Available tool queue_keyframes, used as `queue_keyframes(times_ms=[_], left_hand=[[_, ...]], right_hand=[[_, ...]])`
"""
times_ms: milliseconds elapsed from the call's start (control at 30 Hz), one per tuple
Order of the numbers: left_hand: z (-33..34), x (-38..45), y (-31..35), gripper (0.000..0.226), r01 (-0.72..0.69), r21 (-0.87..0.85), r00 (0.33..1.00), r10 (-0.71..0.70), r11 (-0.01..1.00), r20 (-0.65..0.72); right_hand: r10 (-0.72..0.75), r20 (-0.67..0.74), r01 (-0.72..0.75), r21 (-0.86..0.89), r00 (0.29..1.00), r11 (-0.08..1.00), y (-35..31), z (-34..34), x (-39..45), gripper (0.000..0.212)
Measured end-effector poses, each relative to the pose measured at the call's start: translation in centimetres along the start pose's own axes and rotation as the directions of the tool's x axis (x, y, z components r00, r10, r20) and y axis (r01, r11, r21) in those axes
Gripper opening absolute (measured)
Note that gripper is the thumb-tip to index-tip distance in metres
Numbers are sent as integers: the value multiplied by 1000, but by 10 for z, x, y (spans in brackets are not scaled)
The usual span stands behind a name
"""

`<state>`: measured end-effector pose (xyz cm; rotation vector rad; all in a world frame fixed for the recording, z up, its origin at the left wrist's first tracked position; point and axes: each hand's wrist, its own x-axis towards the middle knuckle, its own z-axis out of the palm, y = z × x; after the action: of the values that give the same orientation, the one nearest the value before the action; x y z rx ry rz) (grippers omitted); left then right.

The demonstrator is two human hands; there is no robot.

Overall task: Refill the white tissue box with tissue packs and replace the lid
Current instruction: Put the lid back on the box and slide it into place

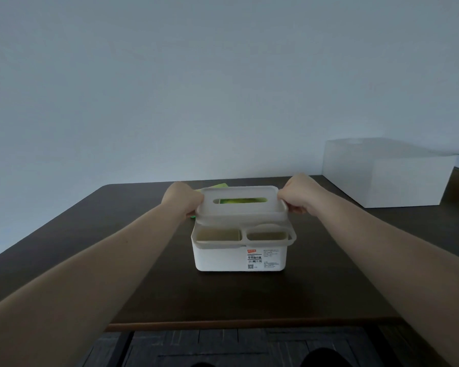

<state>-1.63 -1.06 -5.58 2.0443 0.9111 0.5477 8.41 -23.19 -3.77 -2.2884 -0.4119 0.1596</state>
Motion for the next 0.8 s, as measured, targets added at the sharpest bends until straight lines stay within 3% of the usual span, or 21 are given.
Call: queue_keyframes(times_ms=[100, 367, 633, 800], left_hand=[[2, -3, -2, 5, -49, 103, 999, 51, 993, -16], [6, -9, -8, 23, -98, 167, 992, 110, 981, -67], [13, -7, -9, 25, -32, 29, 997, 34, 999, -70], [24, -3, -6, 37, 3, -3, 999, -3, 1000, 39]], right_hand=[[-3, -30, 3, -17, 1000, 1000, 2, 6, 4, 29], [12, -103, -27, -145, 995, 989, 0, 18, 6, 28], [9, -96, -35, -269, 995, 963, -1, 25, 9, 29], [30, -52, -43, -265, 998, 963, -1, 27, 13, 28]])
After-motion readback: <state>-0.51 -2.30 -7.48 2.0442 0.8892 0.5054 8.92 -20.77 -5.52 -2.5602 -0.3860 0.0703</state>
